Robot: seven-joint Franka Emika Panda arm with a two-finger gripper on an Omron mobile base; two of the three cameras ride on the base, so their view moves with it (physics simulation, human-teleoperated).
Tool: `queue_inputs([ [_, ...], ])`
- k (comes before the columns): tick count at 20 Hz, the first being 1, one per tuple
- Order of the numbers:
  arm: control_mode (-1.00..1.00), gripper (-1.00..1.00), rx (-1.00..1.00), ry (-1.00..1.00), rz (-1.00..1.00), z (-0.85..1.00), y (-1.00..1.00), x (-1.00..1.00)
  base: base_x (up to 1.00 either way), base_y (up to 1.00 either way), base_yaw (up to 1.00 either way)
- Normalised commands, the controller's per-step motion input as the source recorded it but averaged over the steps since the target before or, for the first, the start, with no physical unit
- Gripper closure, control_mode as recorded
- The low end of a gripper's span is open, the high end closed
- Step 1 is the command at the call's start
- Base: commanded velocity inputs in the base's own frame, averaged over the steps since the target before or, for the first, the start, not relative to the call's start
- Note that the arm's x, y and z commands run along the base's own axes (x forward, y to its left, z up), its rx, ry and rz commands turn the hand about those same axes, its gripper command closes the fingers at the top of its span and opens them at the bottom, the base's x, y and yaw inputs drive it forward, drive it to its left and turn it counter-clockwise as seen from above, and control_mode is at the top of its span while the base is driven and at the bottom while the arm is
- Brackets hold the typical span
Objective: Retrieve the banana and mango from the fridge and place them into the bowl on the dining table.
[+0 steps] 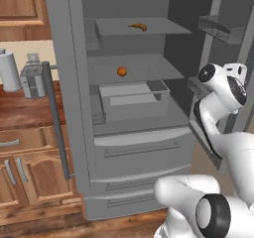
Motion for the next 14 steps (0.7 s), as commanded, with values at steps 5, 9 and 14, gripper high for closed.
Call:
queue_inputs([
  [5, -1.00, -1.00, 0.00, -0.05, -0.02, 0.70, 0.03, -0.74, 0.00, 0.00, 0.00],
  [9, -1.00, -1.00, 0.00, -0.20, 0.00, 0.85, 0.53, -0.38, 0.00, 0.00, 0.00],
  [14, -1.00, -1.00, 0.05, -0.24, 0.00, 0.49, 0.91, -0.14, 0.00, 0.00, 0.00],
])
